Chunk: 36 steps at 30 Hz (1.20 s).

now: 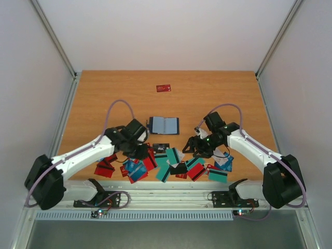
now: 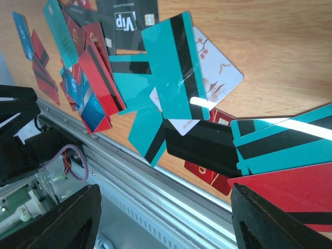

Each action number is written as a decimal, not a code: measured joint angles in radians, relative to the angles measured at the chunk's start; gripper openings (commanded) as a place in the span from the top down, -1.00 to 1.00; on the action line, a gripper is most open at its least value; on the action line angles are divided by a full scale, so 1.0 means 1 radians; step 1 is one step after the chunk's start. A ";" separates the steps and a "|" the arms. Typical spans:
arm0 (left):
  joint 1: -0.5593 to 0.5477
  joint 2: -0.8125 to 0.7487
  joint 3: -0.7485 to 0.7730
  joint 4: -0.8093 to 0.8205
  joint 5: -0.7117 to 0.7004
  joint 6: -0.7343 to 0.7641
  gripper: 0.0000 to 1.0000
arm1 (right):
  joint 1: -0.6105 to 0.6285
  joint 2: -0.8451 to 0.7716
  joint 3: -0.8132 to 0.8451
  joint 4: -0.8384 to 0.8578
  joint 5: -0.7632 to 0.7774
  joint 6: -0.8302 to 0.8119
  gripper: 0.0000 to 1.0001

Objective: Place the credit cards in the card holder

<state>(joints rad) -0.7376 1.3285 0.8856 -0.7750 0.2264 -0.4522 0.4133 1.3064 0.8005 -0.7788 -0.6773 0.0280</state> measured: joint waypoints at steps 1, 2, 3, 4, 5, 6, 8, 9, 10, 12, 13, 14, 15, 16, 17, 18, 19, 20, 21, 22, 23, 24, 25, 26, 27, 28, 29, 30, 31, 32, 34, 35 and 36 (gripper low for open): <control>0.005 -0.039 -0.030 -0.014 -0.016 -0.015 0.51 | 0.005 -0.001 0.000 0.003 -0.005 0.002 -0.39; 0.008 -0.071 -0.059 -0.028 -0.027 -0.032 0.49 | 0.013 -0.005 0.000 0.006 -0.009 0.006 -0.39; 0.011 -0.093 -0.086 -0.040 -0.030 -0.046 0.48 | 0.017 -0.009 -0.002 0.010 -0.011 0.011 -0.39; 0.012 -0.105 -0.104 -0.047 -0.029 -0.054 0.48 | 0.021 -0.018 -0.008 0.020 -0.012 0.020 -0.39; 0.013 -0.113 -0.120 -0.052 -0.021 -0.064 0.48 | 0.024 -0.033 -0.022 0.033 -0.012 0.030 -0.39; 0.013 -0.113 -0.127 -0.054 -0.009 -0.071 0.48 | 0.025 -0.051 -0.040 0.040 -0.011 0.043 -0.39; 0.008 -0.101 -0.128 -0.039 0.018 -0.076 0.47 | 0.026 -0.088 -0.082 0.041 0.001 0.068 -0.41; 0.001 -0.090 -0.126 -0.029 0.027 -0.075 0.48 | 0.026 -0.106 -0.104 0.037 0.012 0.081 -0.42; -0.011 -0.071 -0.121 -0.018 0.039 -0.074 0.47 | 0.026 -0.121 -0.121 0.032 0.023 0.093 -0.43; -0.041 -0.018 -0.101 0.006 0.066 -0.068 0.48 | 0.026 -0.166 -0.167 0.022 0.052 0.130 -0.46; -0.054 0.007 -0.087 0.015 0.080 -0.065 0.48 | 0.026 -0.187 -0.182 0.015 0.062 0.145 -0.47; -0.070 0.043 -0.062 0.022 0.093 -0.059 0.47 | 0.026 -0.212 -0.201 0.008 0.077 0.165 -0.48; -0.087 0.081 -0.032 0.031 0.106 -0.053 0.48 | 0.026 -0.238 -0.216 -0.002 0.090 0.184 -0.50; -0.104 0.119 0.004 0.039 0.117 -0.045 0.47 | 0.026 -0.260 -0.228 -0.012 0.104 0.204 -0.50; -0.120 0.156 0.040 0.050 0.128 -0.036 0.48 | 0.026 -0.280 -0.239 -0.022 0.116 0.222 -0.52; -0.133 0.186 0.070 0.059 0.137 -0.031 0.47 | 0.026 -0.296 -0.246 -0.029 0.126 0.235 -0.54; -0.147 0.220 0.104 0.074 0.151 -0.025 0.47 | 0.026 -0.314 -0.256 -0.034 0.136 0.254 -0.54; -0.159 0.251 0.134 0.091 0.164 -0.020 0.47 | 0.026 -0.333 -0.266 -0.039 0.145 0.272 -0.57; -0.170 0.281 0.162 0.105 0.177 -0.018 0.48 | 0.026 -0.352 -0.277 -0.043 0.153 0.290 -0.59; -0.178 0.304 0.184 0.114 0.186 -0.016 0.48 | 0.026 -0.367 -0.285 -0.047 0.158 0.304 -0.62; -0.187 0.333 0.214 0.117 0.198 -0.014 0.48 | 0.026 -0.383 -0.294 -0.053 0.166 0.317 -0.63; -0.196 0.364 0.244 0.123 0.208 -0.014 0.48 | 0.026 -0.396 -0.300 -0.061 0.173 0.332 -0.65; -0.206 0.402 0.282 0.126 0.220 -0.014 0.48 | 0.026 -0.408 -0.304 -0.072 0.179 0.340 -0.65; -0.212 0.446 0.323 0.135 0.231 -0.014 0.48 | 0.026 -0.417 -0.304 -0.083 0.185 0.347 -0.65; -0.224 0.463 0.338 0.142 0.235 -0.014 0.48 | 0.026 -0.424 -0.305 -0.090 0.188 0.352 -0.65; -0.233 0.492 0.364 0.141 0.240 -0.014 0.48 | 0.026 -0.431 -0.309 -0.091 0.187 0.361 -0.65; -0.242 0.515 0.383 0.143 0.244 -0.014 0.49 | 0.026 -0.442 -0.320 -0.089 0.183 0.370 -0.65; -0.253 0.542 0.407 0.147 0.251 -0.016 0.49 | 0.026 -0.455 -0.336 -0.084 0.180 0.381 -0.64; -0.264 0.569 0.427 0.149 0.259 -0.020 0.49 | 0.026 -0.469 -0.352 -0.083 0.176 0.391 -0.64; -0.274 0.593 0.444 0.150 0.264 -0.024 0.49 | 0.026 -0.488 -0.373 -0.082 0.171 0.402 -0.64; -0.290 0.632 0.464 0.152 0.266 -0.034 0.50 | 0.026 -0.525 -0.407 -0.085 0.161 0.422 -0.64; -0.295 0.642 0.466 0.151 0.266 -0.037 0.50 | 0.026 -0.541 -0.421 -0.085 0.155 0.430 -0.64; -0.299 0.654 0.466 0.151 0.267 -0.040 0.50 | 0.026 -0.553 -0.431 -0.084 0.151 0.437 -0.63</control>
<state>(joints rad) -1.0367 1.9827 1.3514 -0.6243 0.4938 -0.4919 0.4389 0.7532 0.3695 -0.8623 -0.5266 0.4648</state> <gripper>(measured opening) 0.251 0.820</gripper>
